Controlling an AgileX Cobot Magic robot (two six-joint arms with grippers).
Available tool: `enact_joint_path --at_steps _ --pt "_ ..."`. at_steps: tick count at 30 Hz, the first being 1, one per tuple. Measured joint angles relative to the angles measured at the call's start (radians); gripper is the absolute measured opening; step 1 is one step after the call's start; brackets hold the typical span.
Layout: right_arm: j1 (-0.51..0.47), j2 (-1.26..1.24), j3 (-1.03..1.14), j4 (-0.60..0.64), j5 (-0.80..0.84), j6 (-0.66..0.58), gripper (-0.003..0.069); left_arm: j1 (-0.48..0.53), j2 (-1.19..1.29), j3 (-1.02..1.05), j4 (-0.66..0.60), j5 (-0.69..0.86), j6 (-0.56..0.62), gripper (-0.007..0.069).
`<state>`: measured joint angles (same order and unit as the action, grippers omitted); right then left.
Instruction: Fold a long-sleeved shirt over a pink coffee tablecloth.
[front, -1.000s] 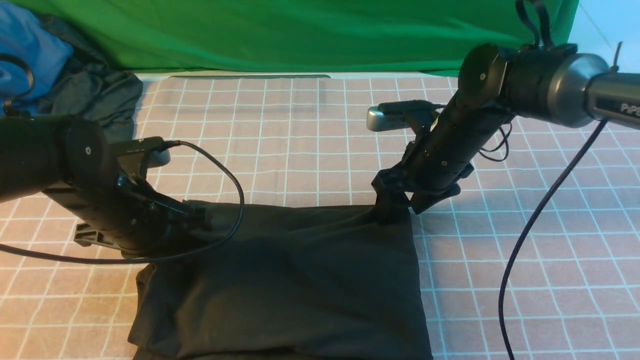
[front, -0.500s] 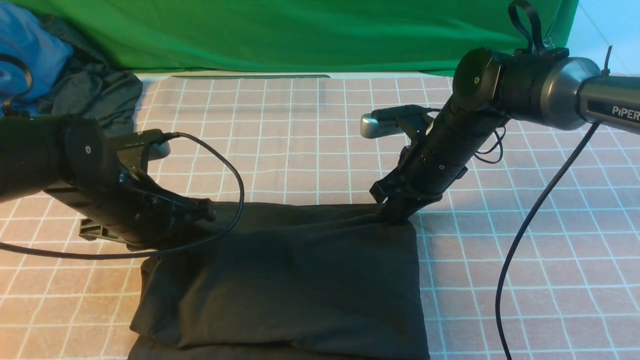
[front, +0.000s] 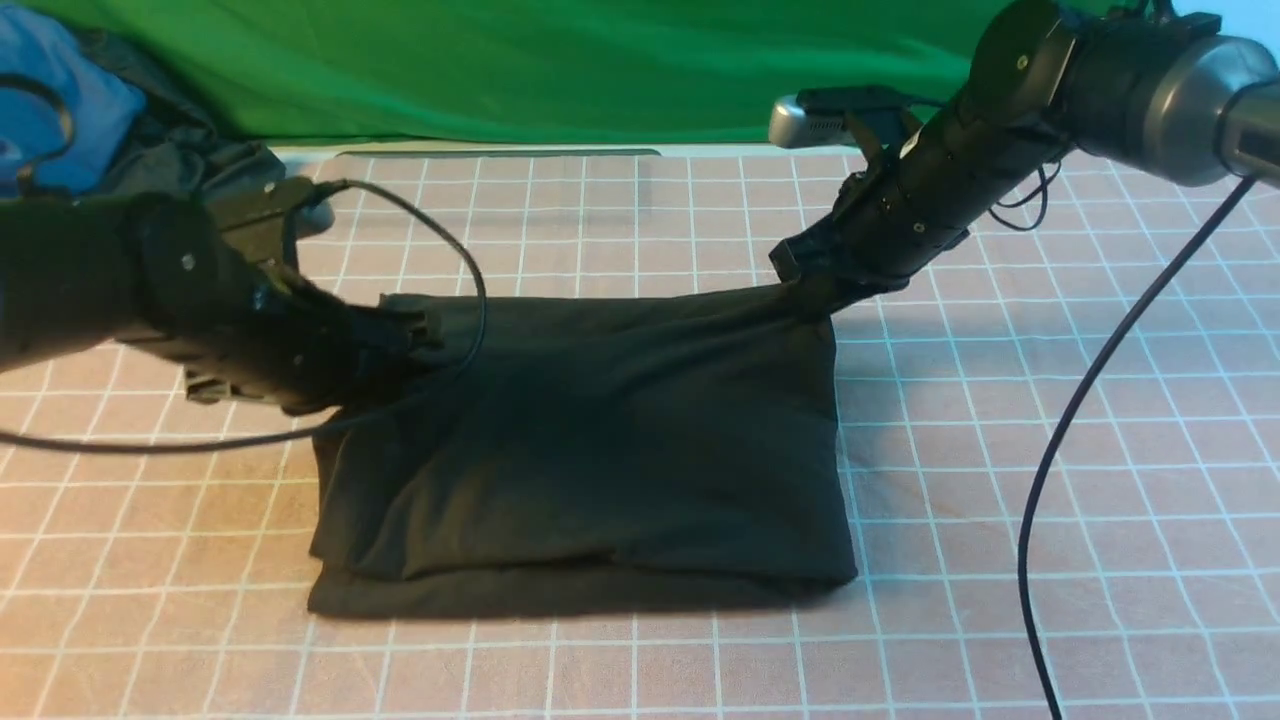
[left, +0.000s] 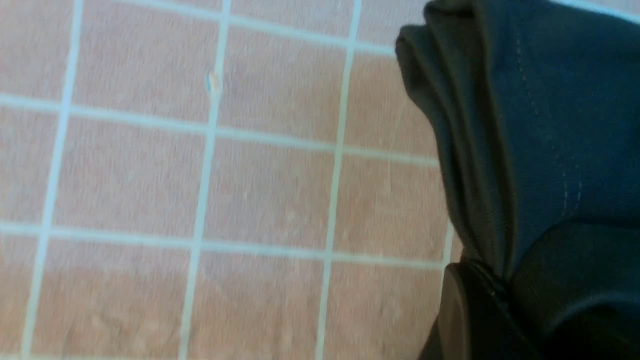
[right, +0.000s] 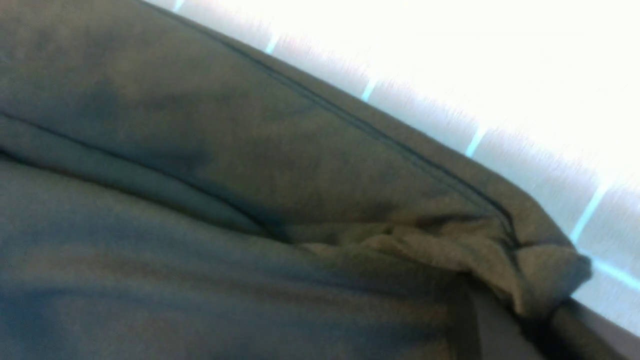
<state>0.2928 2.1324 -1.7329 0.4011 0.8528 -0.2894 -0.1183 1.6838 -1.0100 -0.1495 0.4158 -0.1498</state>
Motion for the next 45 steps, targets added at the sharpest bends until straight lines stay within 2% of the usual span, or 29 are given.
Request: enact_joint_path --at_steps 8,11,16,20,21,22,25,27,29,31,32,35,36,37,38,39,41,45 --pt "0.000 0.032 -0.011 -0.010 -0.053 0.000 0.0091 0.000 0.068 -0.077 0.000 -0.011 -0.016 0.0083" --pt "0.000 0.032 -0.015 -0.010 -0.071 0.000 0.0111 0.000 0.069 -0.080 0.000 -0.010 -0.017 0.0083" --pt "0.000 0.032 -0.016 -0.011 -0.079 0.000 0.0237 0.000 0.069 -0.080 0.001 0.006 -0.020 0.0099" --pt "0.000 0.032 -0.033 -0.017 -0.065 -0.001 0.0352 0.000 0.068 -0.080 0.006 0.003 -0.023 0.0210" --pt "0.000 0.032 -0.053 -0.030 -0.039 -0.001 0.0370 0.000 0.059 -0.082 0.013 0.014 -0.023 0.0279" --pt "0.000 0.031 -0.069 -0.045 -0.016 -0.001 0.0374 0.000 0.054 -0.083 0.019 0.023 -0.024 0.0305" --pt "-0.002 0.014 -0.132 -0.103 0.073 0.002 0.0365 0.000 0.017 -0.104 0.049 0.086 -0.024 0.0398" --pt "-0.002 -0.031 -0.216 -0.200 0.168 0.033 0.0303 0.000 -0.053 -0.139 0.111 0.148 -0.056 0.0459" --pt "-0.002 -0.060 -0.258 -0.236 0.203 0.053 0.0266 0.000 -0.090 -0.152 0.150 0.171 -0.086 0.0466" --pt "-0.002 -0.136 -0.353 -0.325 0.269 0.088 0.0188 0.000 -0.184 -0.178 0.239 0.212 -0.153 0.0446" --pt "-0.002 -0.155 -0.371 -0.340 0.282 0.095 0.0173 0.000 -0.208 -0.180 0.256 0.219 -0.164 0.0430" --pt "-0.003 -0.262 -0.437 -0.383 0.331 0.113 0.0120 0.001 -0.356 -0.180 0.303 0.286 -0.196 0.0288" --pt "-0.003 -0.312 -0.447 -0.388 0.338 0.115 0.0107 0.001 -0.407 -0.180 0.307 0.309 -0.201 0.0209" --pt "-0.003 -0.321 -0.448 -0.388 0.339 0.118 0.0107 0.001 -0.417 -0.179 0.308 0.316 -0.203 0.0195" --pt "-0.003 -0.391 -0.454 -0.391 0.345 0.128 0.0095 0.001 -0.504 -0.167 0.309 0.329 -0.204 0.0096" --pt "-0.003 -0.437 -0.455 -0.392 0.350 0.136 0.0090 0.001 -0.562 -0.152 0.304 0.335 -0.204 0.0059" --pt "-0.003 -0.508 -0.455 -0.393 0.354 0.146 0.0087 0.001 -0.661 -0.120 0.287 0.343 -0.204 0.0027" --pt "-0.003 -0.676 -0.444 -0.394 0.352 0.165 0.0079 0.001 -0.919 -0.007 0.212 0.344 -0.203 0.0014"
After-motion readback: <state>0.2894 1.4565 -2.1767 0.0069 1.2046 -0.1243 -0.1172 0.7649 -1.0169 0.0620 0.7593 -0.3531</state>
